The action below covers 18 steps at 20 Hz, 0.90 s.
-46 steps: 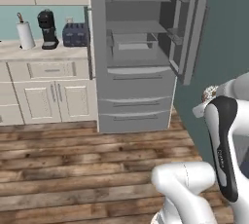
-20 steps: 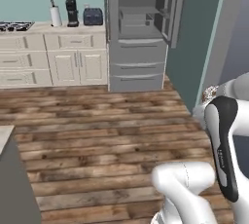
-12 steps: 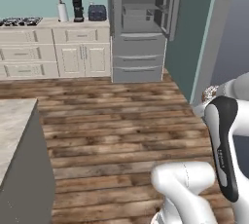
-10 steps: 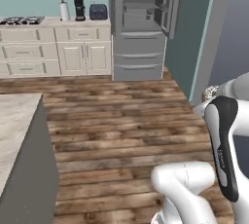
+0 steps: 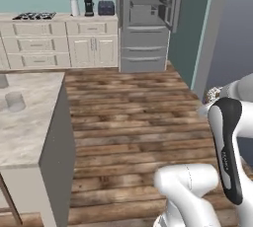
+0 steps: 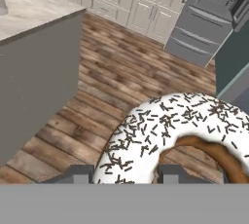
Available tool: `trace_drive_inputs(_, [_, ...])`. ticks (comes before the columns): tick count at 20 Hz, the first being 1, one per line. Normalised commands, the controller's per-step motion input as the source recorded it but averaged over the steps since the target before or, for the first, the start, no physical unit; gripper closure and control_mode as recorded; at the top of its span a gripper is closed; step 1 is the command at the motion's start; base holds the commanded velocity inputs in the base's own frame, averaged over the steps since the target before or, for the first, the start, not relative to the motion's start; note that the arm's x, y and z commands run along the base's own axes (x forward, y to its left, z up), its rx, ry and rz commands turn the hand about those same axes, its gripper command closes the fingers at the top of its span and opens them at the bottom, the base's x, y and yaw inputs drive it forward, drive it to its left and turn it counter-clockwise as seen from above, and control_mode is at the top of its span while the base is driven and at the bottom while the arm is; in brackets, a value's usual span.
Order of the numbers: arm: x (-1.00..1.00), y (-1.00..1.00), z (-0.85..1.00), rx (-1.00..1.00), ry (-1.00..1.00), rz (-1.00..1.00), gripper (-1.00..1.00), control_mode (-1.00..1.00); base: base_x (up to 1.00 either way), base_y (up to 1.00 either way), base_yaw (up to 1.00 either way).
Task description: Take the cake and donut from the fridge and place them on the empty tray on the dining counter.
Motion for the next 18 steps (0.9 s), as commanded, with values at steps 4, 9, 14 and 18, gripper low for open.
trace_drive_inputs(4, [0.00, 0.00, 0.00, 0.00, 0.00, 0.00, 1.00, 1.00, -1.00, 0.62, 0.01])
trace_drive_inputs(9, [0.00, 0.00, 0.00, 0.00, 0.00, 0.00, 1.00, 1.00, -1.00, 0.70, 0.00])
trace_drive_inputs(14, [0.00, 0.00, 0.00, 0.00, 0.00, 0.00, 1.00, 1.00, -0.26, 1.00, 0.00])
trace_drive_inputs(18, [0.00, 0.00, 0.00, 0.00, 0.00, 0.00, 1.00, 1.00, 0.03, 1.00, 0.00])
